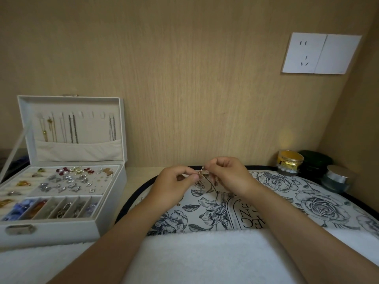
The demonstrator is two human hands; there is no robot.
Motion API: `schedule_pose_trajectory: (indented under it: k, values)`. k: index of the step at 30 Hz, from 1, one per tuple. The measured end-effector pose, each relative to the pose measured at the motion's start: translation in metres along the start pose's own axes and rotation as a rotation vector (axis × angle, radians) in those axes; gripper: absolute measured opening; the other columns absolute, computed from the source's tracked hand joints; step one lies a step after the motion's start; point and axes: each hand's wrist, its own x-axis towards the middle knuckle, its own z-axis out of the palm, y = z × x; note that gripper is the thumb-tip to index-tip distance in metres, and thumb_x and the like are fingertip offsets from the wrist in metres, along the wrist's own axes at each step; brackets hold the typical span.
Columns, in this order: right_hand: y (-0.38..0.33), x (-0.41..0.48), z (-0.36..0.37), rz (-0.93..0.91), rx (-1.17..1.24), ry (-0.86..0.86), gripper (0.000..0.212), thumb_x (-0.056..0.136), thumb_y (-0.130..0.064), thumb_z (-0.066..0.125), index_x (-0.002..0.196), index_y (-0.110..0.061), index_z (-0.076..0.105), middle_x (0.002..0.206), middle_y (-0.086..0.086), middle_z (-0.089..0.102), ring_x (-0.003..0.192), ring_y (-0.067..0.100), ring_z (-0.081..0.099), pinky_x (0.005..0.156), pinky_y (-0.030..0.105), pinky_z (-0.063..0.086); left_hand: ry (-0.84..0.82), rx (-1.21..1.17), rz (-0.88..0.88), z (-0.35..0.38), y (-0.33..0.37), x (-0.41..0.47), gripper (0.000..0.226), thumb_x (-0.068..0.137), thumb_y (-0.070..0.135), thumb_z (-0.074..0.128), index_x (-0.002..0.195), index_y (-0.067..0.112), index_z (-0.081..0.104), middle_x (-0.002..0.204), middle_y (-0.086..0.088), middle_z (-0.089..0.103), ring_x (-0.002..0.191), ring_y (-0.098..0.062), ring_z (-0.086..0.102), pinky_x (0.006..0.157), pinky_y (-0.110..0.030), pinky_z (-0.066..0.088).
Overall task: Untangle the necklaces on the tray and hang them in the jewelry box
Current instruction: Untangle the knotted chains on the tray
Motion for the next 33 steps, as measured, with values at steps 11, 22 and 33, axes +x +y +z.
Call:
schedule_pose_trajectory:
  k: [11,22,33]
  values:
    - [0.007,0.001,0.005,-0.196,-0.183,0.032,0.021,0.086,-0.015,0.072,0.073,-0.03,0.08,0.094,-0.012,0.072,0.093,0.002,0.066,0.089,0.025,0.05,0.034,-0.208,-0.085,-0.002,0.004,0.0,0.009,0.091,0.019,0.069,0.087,0.022,0.077,0.091,0.002,0.075,0.089,-0.015,0.07,0.082,-0.022,0.052]
    - [0.001,-0.002,0.005,-0.078,-0.152,-0.023,0.014,0.093,-0.021,0.07,0.092,-0.009,0.078,0.059,-0.02,0.066,0.056,-0.01,0.057,0.057,0.005,0.041,-0.021,-0.069,0.0,0.001,0.0,0.001,0.01,0.093,0.023,0.065,0.085,0.024,0.072,0.071,-0.003,0.063,0.062,-0.01,0.053,0.06,-0.024,0.045]
    - [-0.004,-0.007,0.005,-0.012,-0.112,-0.105,0.014,0.094,-0.024,0.069,0.087,-0.013,0.076,0.055,-0.011,0.059,0.048,0.002,0.048,0.049,0.013,0.039,0.032,0.009,0.061,0.001,-0.004,0.0,0.012,0.093,0.016,0.064,0.091,0.028,0.066,0.079,0.009,0.065,0.064,0.001,0.058,0.06,-0.015,0.046]
